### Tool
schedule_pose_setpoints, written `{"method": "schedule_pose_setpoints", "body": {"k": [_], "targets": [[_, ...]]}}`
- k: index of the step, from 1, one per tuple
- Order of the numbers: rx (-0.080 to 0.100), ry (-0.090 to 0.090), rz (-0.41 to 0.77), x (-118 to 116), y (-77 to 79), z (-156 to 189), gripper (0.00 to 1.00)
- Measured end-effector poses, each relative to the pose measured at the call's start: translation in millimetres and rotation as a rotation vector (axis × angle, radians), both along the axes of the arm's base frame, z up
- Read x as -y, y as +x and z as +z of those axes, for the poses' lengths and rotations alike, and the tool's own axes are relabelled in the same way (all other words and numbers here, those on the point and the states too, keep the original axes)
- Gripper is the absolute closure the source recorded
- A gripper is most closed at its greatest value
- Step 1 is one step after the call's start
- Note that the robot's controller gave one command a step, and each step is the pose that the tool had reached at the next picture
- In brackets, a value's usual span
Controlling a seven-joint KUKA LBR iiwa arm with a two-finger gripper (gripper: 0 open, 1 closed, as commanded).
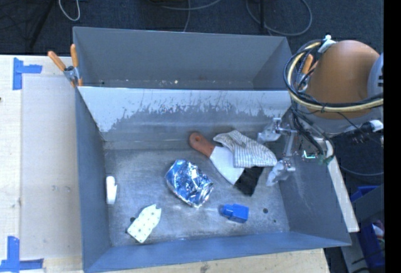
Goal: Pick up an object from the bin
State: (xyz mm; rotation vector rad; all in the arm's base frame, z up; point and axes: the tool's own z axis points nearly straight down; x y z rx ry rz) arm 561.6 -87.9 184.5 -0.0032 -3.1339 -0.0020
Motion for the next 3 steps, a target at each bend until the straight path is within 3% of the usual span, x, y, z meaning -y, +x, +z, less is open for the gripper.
{"method": "schedule_pose_setpoints", "body": {"k": [1,2,3], "targets": [[0.003,0.000,0.001,0,0.6,2,0.00],[0.007,0.000,0.130,0,13.9,3,0.00],[-0.007,-0.010,0.030,-18,34.2,-98,1.00]]}}
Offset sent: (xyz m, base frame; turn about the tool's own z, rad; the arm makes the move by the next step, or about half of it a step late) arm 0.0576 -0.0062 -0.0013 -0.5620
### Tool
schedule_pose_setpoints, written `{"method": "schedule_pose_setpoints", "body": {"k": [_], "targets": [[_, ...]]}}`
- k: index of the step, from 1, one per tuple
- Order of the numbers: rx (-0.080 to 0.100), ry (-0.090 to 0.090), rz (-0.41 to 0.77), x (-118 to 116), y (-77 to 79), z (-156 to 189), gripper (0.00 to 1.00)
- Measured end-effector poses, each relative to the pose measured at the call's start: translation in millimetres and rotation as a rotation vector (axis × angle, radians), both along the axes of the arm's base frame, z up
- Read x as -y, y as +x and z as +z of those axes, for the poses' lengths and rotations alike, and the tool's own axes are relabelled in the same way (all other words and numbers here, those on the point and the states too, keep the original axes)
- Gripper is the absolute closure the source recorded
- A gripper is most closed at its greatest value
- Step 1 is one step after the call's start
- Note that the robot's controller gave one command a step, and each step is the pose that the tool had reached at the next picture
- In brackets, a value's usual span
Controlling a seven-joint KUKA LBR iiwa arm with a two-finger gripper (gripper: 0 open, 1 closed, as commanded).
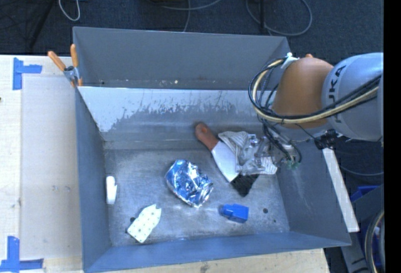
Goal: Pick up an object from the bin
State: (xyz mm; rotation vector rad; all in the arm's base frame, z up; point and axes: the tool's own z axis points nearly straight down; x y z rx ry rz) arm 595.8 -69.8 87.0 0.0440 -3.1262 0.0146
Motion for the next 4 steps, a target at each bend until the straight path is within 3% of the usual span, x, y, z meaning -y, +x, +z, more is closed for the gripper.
{"method": "schedule_pose_setpoints", "body": {"k": [2,4], "targets": [[0.008,0.001,-0.001,0,-2.8,1,1.00],[0.012,0.011,0.082,-13,-10.4,119,1.00]]}}
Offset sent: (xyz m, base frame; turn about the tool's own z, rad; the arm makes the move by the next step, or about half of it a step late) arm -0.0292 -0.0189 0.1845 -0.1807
